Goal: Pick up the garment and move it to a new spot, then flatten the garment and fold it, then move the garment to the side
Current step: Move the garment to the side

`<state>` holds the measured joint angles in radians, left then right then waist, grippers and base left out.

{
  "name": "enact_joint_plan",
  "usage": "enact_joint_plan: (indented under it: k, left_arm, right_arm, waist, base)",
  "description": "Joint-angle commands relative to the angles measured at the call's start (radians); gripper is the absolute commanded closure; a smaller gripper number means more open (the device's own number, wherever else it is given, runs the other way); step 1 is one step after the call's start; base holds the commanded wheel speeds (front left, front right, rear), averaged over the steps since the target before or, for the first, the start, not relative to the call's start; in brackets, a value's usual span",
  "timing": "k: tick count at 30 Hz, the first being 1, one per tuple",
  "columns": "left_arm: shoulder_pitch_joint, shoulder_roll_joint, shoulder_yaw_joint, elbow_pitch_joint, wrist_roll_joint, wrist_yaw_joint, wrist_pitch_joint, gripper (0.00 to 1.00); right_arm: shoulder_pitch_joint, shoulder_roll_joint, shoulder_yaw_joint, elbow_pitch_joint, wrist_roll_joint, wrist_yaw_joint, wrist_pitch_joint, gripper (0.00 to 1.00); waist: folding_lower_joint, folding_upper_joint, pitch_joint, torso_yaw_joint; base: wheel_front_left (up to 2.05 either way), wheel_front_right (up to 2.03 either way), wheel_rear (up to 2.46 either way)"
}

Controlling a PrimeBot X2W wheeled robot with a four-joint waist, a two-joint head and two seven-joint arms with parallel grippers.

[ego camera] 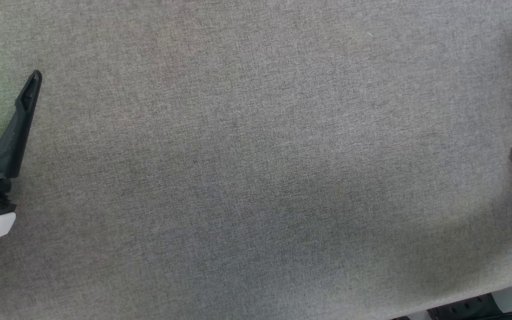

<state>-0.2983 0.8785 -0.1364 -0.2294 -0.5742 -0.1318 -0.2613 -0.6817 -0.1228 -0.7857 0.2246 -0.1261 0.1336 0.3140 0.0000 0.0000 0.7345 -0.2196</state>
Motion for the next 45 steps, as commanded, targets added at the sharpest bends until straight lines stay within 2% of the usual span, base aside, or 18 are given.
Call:
enact_joint_plan:
  k: [1,2,3,8,13,16,18,21,24,27,28,34,37,45]
  left_arm:
    - [0.006,-0.005,0.002,0.003,-0.013,0.003,-0.005,0.0]
    - [0.005,-0.011,-0.001,0.005,-0.014,0.003,-0.005,0.0]
    - [0.005,-0.016,-0.002,0.008,-0.013,0.003,-0.005,0.0]
    - [0.013,-0.075,-0.014,0.031,-0.011,0.003,-0.005,0.0]
    - [0.021,-0.177,-0.023,0.077,-0.012,0.003,-0.005,0.0]
    - [0.04,-0.238,-0.026,0.109,-0.01,0.003,-0.005,0.0]
    - [0.053,-0.271,-0.025,0.135,-0.012,0.003,-0.005,0.0]
    - [0.074,-0.31,-0.024,0.171,-0.013,0.003,-0.005,0.0]
    - [0.104,-0.345,-0.011,0.212,-0.008,0.003,-0.005,0.0]
    - [0.126,-0.366,-0.004,0.238,-0.007,0.003,-0.005,0.0]
    - [0.147,-0.387,0.002,0.26,-0.007,0.003,-0.005,0.0]
    - [0.216,-0.434,0.037,0.328,-0.002,0.003,-0.005,0.0]
    - [0.253,-0.45,0.061,0.35,0.001,0.003,-0.005,0.0]
    - [0.325,-0.487,0.094,0.376,0.015,0.003,-0.005,0.0]
  right_arm:
    - [-0.009,-0.003,0.0,0.005,-0.01,-0.005,-0.013,0.71]
    - [-0.008,-0.004,0.002,0.017,-0.016,-0.005,-0.024,0.29]
    - [-0.007,-0.006,0.01,0.027,-0.02,-0.005,-0.034,0.0]
    - [0.026,-0.033,0.081,0.034,-0.031,-0.005,-0.074,0.0]
    - [0.076,-0.069,0.23,-0.024,-0.031,-0.005,-0.076,0.0]
    - [0.101,-0.065,0.336,-0.051,0.012,-0.005,-0.066,0.0]
    - [0.105,-0.05,0.407,-0.049,0.085,-0.005,-0.059,0.0]
    - [0.119,-0.072,0.512,-0.031,0.14,-0.005,-0.057,0.0]
    - [0.124,-0.06,0.597,-0.006,0.186,-0.005,-0.087,0.0]
    - [0.135,-0.059,0.633,0.011,0.211,-0.005,-0.12,0.0]
    - [0.161,-0.055,0.665,0.03,0.236,-0.005,-0.16,0.0]
    - [0.264,-0.042,0.732,0.064,0.28,-0.005,-0.316,0.0]
    - [0.315,-0.034,0.761,0.076,0.289,-0.005,-0.394,0.0]
    - [0.421,0.01,0.776,0.082,0.321,-0.005,-0.505,0.0]
  waist:
    - [0.0,0.0,-0.003,0.001]
    - [0.0,0.0,-0.008,0.001]
    - [0.0,0.0,-0.014,0.002]
    - [0.0,0.0,-0.075,0.016]
    - [0.0,0.0,-0.167,0.054]
    - [0.0,0.0,-0.225,0.084]
    - [0.0,0.0,-0.26,0.104]
    - [0.0,0.0,-0.305,0.135]
    - [0.0,0.0,-0.35,0.168]
    - [0.0,0.0,-0.379,0.188]
    - [0.0,0.0,-0.41,0.211]
    - [0.0,0.0,-0.492,0.269]
    - [0.0,0.0,-0.526,0.279]
    - [0.0,0.0,-0.601,0.29]
  base:
    - [0.0,0.0,0.0]
    - [0.0,0.0,0.0]
    - [0.0,0.0,0.0]
    - [0.0,0.0,0.0]
    - [0.0,0.0,0.0]
    - [0.0,0.0,0.0]
    - [0.0,0.0,0.0]
    - [0.0,0.0,0.0]
    - [0.0,0.0,0.0]
    - [0.0,0.0,0.0]
    - [0.0,0.0,0.0]
    - [0.0,0.0,0.0]
    - [0.0,0.0,0.0]
    - [0.0,0.0,0.0]
